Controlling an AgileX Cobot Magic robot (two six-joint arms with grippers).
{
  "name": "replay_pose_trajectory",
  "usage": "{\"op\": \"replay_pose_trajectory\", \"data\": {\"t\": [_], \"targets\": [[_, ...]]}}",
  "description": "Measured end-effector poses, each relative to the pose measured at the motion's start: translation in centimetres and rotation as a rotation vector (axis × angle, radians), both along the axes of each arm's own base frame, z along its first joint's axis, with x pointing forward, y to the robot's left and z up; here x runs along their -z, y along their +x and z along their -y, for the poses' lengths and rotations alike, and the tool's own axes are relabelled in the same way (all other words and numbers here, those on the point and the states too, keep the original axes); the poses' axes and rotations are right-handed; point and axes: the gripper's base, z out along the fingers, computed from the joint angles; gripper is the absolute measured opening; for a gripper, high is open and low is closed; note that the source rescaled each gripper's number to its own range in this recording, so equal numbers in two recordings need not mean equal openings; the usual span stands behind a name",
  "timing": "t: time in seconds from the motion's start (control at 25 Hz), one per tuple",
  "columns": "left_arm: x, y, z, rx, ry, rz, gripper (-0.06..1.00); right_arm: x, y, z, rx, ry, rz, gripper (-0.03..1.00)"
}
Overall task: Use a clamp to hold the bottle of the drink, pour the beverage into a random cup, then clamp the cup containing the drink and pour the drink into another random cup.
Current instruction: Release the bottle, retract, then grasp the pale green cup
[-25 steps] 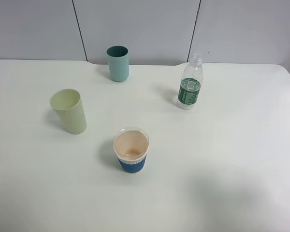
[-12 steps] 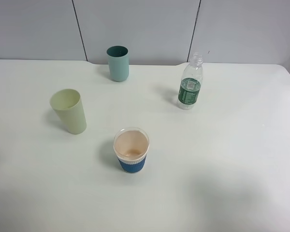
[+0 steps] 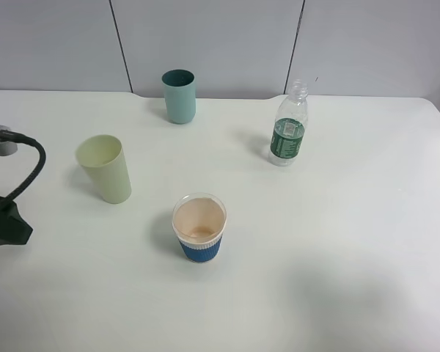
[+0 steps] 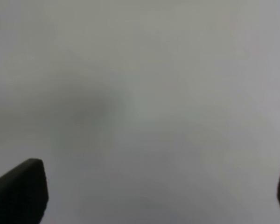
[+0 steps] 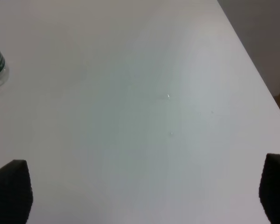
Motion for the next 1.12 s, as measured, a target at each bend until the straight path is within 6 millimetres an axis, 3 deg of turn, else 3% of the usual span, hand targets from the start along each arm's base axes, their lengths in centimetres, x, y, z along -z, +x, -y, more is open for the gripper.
{"op": "replay_pose_trajectory", "data": {"t": [0.32,0.72,1.12], "targets": [[3.4,0.3,0.6,-0.027,-0.049,0.063,1.00,0.0,0.0,0.0,0.000,0.000,0.000,0.97],[5.1,-0.1,1.9,-0.004,-0.102,0.281,1.00,0.0,0.0,0.0,0.000,0.000,0.000,0.97],[7.6,0.4,1.7,-0.115,-0.130,0.296,1.00,0.0,0.0,0.0,0.000,0.000,0.000,0.97]]}}
